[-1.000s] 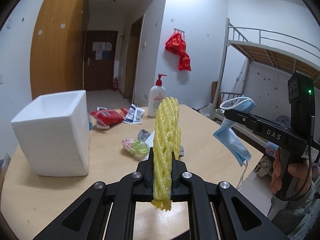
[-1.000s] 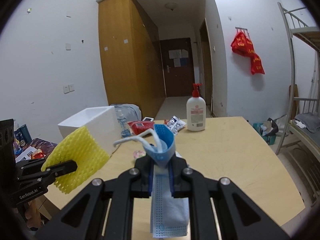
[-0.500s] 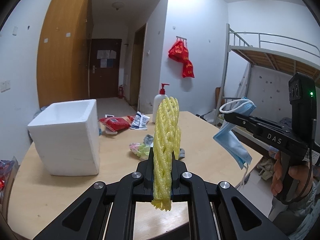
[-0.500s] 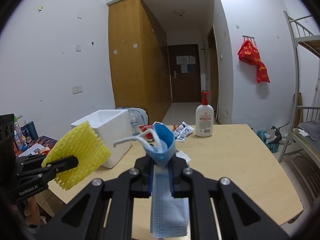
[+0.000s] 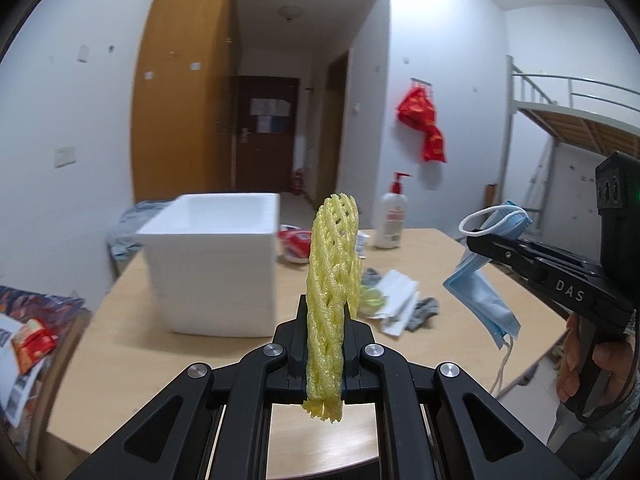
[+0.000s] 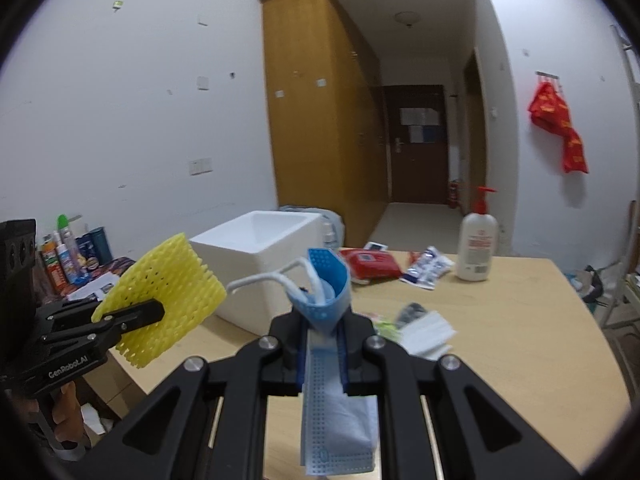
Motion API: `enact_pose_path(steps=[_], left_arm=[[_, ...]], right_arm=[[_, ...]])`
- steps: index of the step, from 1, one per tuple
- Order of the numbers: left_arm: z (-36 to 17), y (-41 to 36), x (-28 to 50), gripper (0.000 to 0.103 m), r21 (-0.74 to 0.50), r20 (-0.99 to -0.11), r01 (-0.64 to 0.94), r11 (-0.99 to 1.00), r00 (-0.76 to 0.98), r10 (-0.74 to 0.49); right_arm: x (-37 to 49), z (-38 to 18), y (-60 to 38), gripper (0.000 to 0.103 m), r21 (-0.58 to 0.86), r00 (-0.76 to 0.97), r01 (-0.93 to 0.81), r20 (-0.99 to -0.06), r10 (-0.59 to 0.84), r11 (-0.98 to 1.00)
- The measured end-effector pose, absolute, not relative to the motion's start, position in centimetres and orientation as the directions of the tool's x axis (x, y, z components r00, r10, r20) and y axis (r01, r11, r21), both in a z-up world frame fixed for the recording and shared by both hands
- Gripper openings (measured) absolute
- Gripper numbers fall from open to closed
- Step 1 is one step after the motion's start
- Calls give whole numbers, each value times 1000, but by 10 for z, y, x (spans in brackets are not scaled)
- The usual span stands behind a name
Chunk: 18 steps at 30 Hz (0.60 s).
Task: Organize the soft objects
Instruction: 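Lift the yellow net and blue mask and carry both toward the white foam box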
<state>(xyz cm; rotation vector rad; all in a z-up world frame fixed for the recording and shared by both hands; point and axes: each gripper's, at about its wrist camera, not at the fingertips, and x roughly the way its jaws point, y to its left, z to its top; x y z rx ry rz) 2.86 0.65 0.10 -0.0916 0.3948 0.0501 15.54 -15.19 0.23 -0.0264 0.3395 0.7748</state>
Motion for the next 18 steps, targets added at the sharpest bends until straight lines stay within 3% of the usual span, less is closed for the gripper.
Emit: enact_pose_path(steps=[10, 18], left_arm=[[9, 49, 2, 10, -56, -362, -230, 972, 912, 195], [8, 67, -6, 10, -67, -361, -268, 961, 904, 227]], right_arm=[[152, 2, -99, 16, 96, 567, -777, -323, 758, 622], [150, 4, -74, 16, 81, 539, -802, -330, 775, 592]])
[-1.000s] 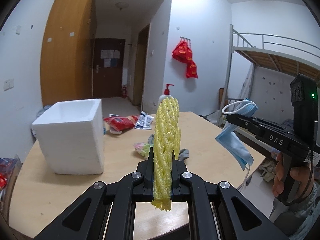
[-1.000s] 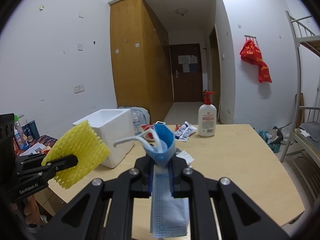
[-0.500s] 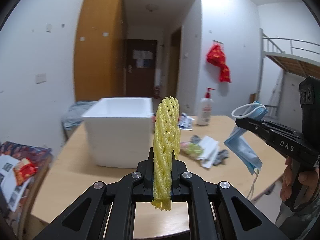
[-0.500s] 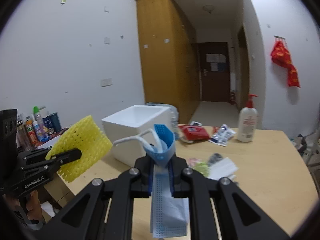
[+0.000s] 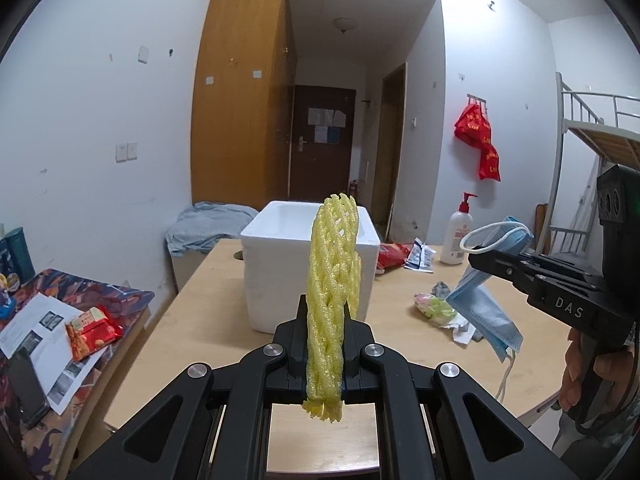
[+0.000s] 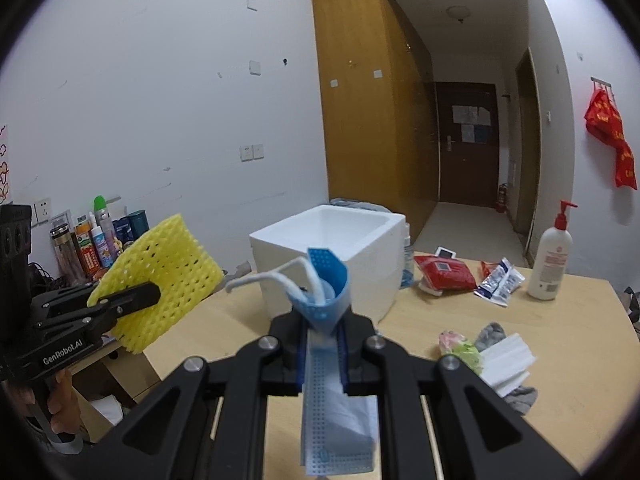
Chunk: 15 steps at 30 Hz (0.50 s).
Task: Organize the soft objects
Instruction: 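Lift the yellow net and blue mask and carry both toward the white foam box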
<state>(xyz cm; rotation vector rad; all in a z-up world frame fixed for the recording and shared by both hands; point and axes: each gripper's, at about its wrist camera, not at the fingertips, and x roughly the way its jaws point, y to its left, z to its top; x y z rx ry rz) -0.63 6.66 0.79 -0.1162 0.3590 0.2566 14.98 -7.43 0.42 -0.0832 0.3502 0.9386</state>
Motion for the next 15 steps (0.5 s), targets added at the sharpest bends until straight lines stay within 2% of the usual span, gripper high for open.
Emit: enact_pose_path(steps=[15], left_arm=[[16, 68, 17, 10, -70, -375, -268, 961, 900, 224]], right_arm=[[170, 13, -62, 16, 81, 524, -811, -341, 780, 580]])
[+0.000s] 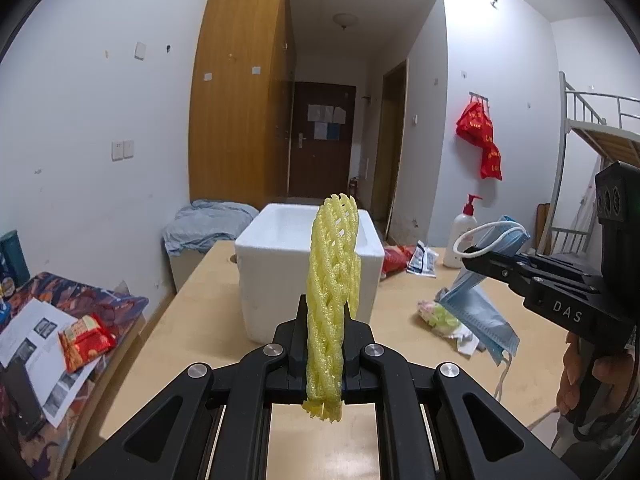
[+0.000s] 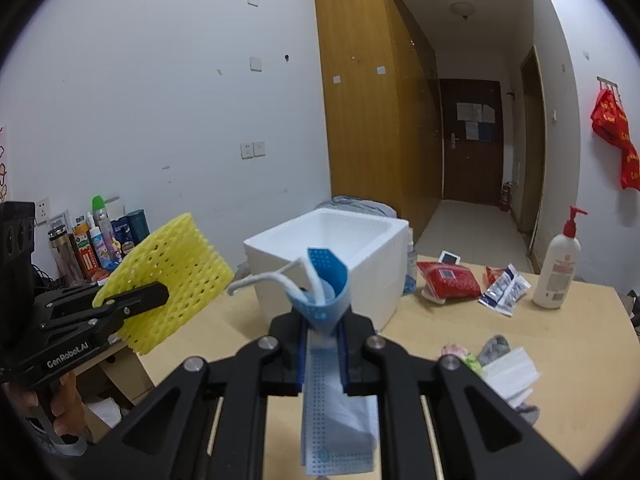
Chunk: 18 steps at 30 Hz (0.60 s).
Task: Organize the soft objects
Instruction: 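Lift the yellow net and blue mask and carry both toward the white foam box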
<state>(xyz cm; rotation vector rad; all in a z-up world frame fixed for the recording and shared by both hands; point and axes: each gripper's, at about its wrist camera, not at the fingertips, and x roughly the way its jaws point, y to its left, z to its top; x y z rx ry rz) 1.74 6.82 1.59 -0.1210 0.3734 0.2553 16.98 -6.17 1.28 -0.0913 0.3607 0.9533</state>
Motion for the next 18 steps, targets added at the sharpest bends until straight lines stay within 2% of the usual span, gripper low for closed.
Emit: enact_pose_path(steps=[18], left_arm=[[44, 99, 70, 10, -73, -367, -280, 957, 900, 235]], right_arm=[[212, 50, -26, 16, 59, 532, -813, -330, 780, 580]])
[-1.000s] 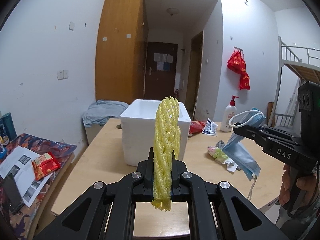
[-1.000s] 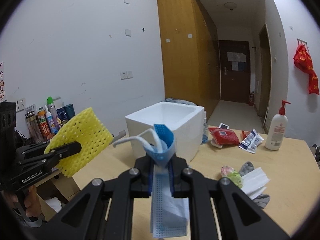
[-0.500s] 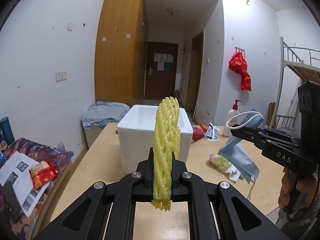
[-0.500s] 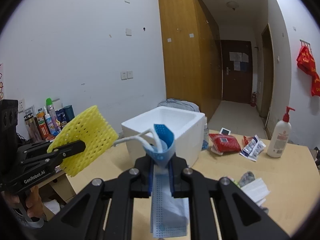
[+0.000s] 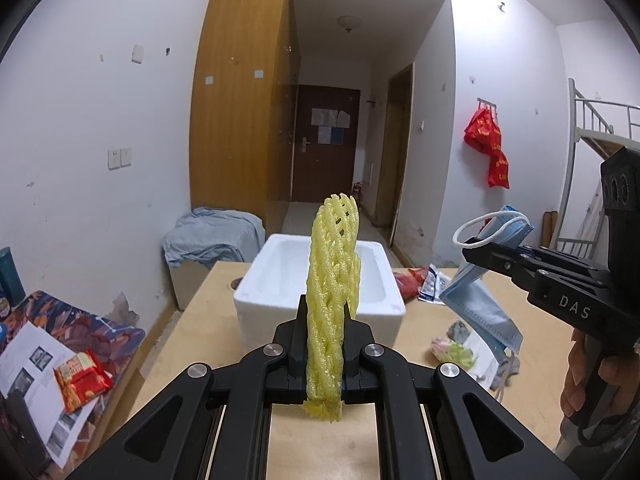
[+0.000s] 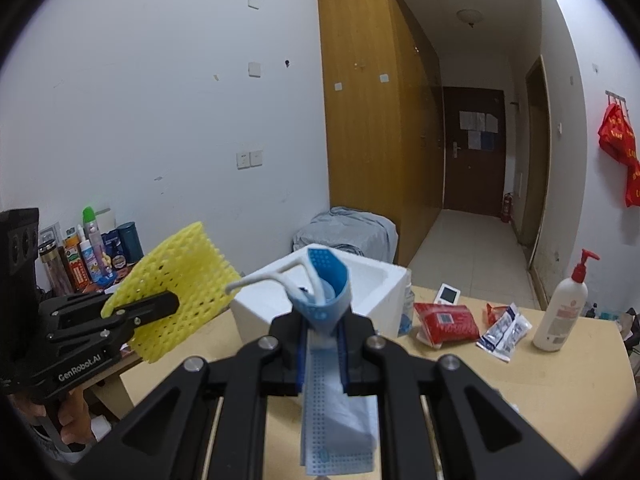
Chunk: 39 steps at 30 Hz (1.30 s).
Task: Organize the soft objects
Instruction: 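Lift the yellow net and blue mask and carry both toward the white foam box, then open the left tool to drop the yellow net into the foam box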
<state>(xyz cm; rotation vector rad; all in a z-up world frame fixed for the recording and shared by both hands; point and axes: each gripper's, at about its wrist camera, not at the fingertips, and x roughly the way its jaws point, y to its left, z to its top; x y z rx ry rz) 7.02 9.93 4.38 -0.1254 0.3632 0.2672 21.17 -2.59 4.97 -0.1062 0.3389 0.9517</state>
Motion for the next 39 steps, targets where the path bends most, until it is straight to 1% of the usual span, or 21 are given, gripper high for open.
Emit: enact_pose_path(steps=[9, 19, 29, 36, 39], left_arm=[[51, 126, 109, 10, -92, -397, -290, 953, 888, 232], [53, 141, 146, 10, -83, -417, -284, 955, 880, 226], [43, 151, 180, 10, -72, -473, -302, 950, 849, 235], [31, 162, 204, 10, -69, -513, -312, 947, 826, 235], [28, 161, 211, 10, -54, -516, -310, 949, 822, 239]], right_arm=[[236, 59, -4, 16, 63, 513, -824, -337, 789, 563], [257, 66, 18, 16, 54, 502, -833, -347, 792, 551], [271, 65, 43, 16, 21, 470, -858, -372, 801, 513], [285, 56, 48, 16, 33, 461, -858, -389, 798, 512], [288, 52, 49, 16, 36, 457, -859, -399, 795, 511]])
